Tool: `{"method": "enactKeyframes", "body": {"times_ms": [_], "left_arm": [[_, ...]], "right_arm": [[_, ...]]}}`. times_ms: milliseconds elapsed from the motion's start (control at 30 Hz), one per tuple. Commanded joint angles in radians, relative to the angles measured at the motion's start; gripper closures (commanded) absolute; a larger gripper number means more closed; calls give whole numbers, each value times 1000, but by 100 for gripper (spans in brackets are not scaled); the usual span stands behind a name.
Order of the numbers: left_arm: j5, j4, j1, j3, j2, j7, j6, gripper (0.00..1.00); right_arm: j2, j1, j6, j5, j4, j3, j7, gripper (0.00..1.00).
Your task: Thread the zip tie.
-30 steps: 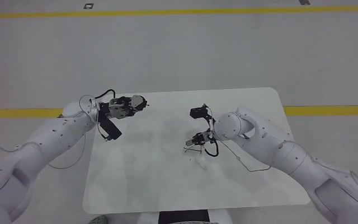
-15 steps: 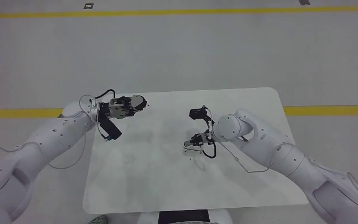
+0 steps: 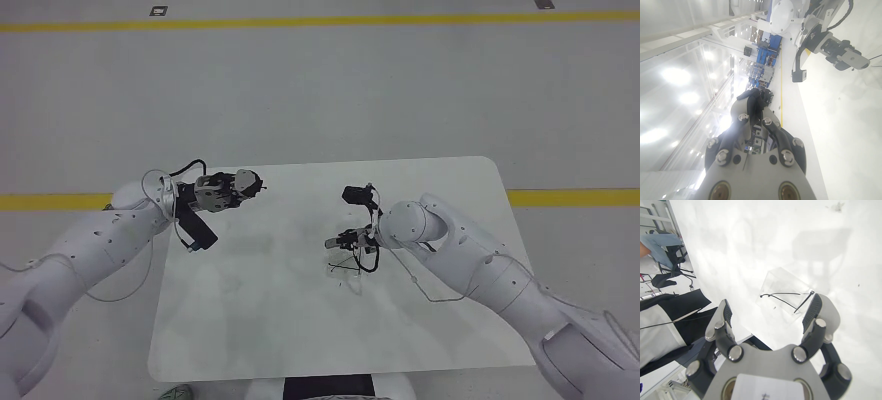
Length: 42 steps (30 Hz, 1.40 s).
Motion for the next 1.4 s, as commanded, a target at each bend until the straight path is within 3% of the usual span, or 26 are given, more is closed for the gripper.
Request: {"method": "enactKeyframes", "body": {"times_ms": [0, 167, 700, 1067, 1367], "left_arm": [[0, 0, 0, 0, 0, 0, 0, 100], [0, 0, 0, 0, 0, 0, 0, 100], [0, 0, 0, 0, 0, 0, 0, 100], [0, 0, 0, 0, 0, 0, 0, 100], [0, 0, 0, 0, 0, 0, 0, 100]], "right_arm": [[-7, -10, 0, -21, 4, 17, -6, 0], [-20, -39, 0, -64, -4, 63, 4, 0], [-20, -45, -1, -75, -7, 64, -16, 0], [11, -108, 0, -186, -124, 174, 58, 0], [9, -193, 0, -244, -201, 244, 144, 0]]}}
